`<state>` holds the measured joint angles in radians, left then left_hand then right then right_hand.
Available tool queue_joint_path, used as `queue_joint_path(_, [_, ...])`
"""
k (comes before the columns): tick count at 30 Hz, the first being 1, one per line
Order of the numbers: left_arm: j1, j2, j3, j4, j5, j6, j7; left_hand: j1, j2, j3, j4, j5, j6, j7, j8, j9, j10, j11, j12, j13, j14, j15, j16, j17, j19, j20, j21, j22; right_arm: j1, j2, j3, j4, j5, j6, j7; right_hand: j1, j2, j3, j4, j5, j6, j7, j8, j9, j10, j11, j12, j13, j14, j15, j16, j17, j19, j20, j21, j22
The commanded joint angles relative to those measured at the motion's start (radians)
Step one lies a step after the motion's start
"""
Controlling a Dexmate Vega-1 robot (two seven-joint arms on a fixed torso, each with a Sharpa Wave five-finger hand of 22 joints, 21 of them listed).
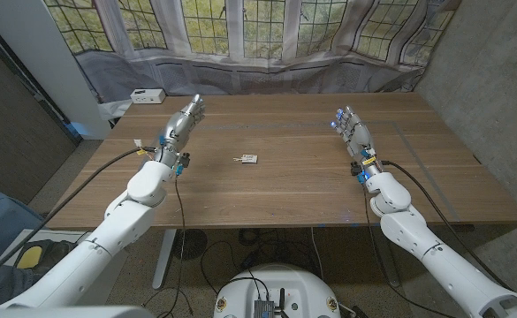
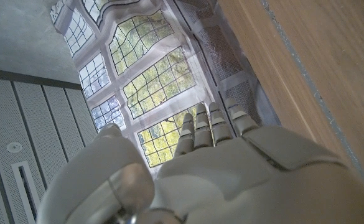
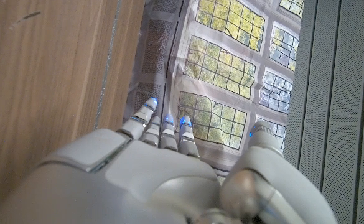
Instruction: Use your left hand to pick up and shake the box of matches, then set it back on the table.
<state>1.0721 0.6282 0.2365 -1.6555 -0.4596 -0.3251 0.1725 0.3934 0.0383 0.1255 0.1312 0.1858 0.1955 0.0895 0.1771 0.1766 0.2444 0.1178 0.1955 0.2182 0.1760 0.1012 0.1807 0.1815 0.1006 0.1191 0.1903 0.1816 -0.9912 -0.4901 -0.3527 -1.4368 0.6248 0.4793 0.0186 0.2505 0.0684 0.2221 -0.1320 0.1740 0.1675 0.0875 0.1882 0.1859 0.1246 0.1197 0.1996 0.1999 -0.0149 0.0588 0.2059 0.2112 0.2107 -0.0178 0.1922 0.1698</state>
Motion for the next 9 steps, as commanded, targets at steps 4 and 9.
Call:
queue_joint_path(4, [0.014, -0.022, -0.007, 0.063, -0.086, -0.058, -0.031, -0.013, 0.000, -0.005, -0.002, 0.011, -0.004, 0.003, 0.001, 0.001, -0.009, 0.002, -0.004, -0.001, -0.008, 0.003, -0.003, 0.001, 0.000, -0.021, 0.001, 0.001, -0.009, -0.007, -0.011, -0.019, -0.001, -0.041, -0.019, -0.005, -0.007, -0.003, -0.001, 0.002, -0.001, -0.003, 0.001, 0.003, -0.005, 0.006, -0.002, 0.001, -0.005, 0.006, -0.004, 0.003, -0.009, 0.002, -0.002, 0.003])
queue_joint_path(9, [0.025, -0.012, -0.011, 0.067, -0.097, -0.066, -0.043, -0.015, 0.000, -0.006, -0.003, 0.012, -0.002, 0.006, 0.003, 0.001, -0.008, -0.001, -0.002, -0.002, -0.010, 0.004, -0.002, 0.000, -0.001, -0.023, 0.002, 0.000, -0.015, 0.002, -0.015, -0.031, -0.013, -0.040, -0.041, -0.006, -0.007, -0.004, -0.001, 0.002, 0.002, -0.005, 0.002, 0.003, -0.002, 0.007, -0.001, 0.001, -0.004, 0.007, -0.003, 0.003, -0.009, 0.003, -0.001, 0.003])
